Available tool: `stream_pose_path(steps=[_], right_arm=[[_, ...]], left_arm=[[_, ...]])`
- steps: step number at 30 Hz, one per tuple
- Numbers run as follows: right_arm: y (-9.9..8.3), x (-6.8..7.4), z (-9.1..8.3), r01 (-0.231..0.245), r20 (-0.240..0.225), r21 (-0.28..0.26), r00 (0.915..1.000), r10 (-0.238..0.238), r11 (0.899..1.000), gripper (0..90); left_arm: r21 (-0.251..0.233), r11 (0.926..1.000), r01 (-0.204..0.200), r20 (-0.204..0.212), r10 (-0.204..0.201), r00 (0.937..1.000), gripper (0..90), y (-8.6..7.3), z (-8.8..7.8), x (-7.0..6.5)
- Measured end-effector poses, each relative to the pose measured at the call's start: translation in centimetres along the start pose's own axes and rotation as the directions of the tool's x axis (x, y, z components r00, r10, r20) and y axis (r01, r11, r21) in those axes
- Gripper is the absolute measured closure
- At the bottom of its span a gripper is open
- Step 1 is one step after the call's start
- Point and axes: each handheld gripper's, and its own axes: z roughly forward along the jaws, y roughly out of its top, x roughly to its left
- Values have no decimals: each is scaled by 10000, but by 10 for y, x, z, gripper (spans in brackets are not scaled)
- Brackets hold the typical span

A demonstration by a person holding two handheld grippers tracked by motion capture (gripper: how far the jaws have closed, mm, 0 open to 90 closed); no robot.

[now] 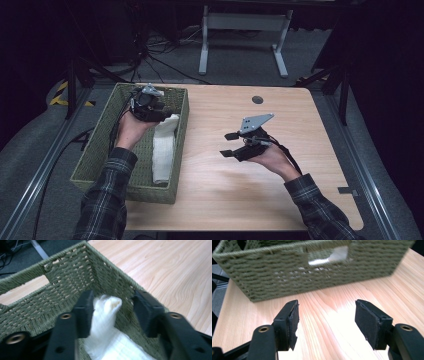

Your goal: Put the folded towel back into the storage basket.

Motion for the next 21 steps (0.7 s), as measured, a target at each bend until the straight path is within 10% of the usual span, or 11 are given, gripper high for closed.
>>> stream_pose_path(steps=[21], right_arm=[[-60, -17, -37, -533, 521, 496, 9974, 507, 9973, 318]], left_arm=[[-323, 9987, -397, 1000, 427, 9941, 208, 18, -5, -70]])
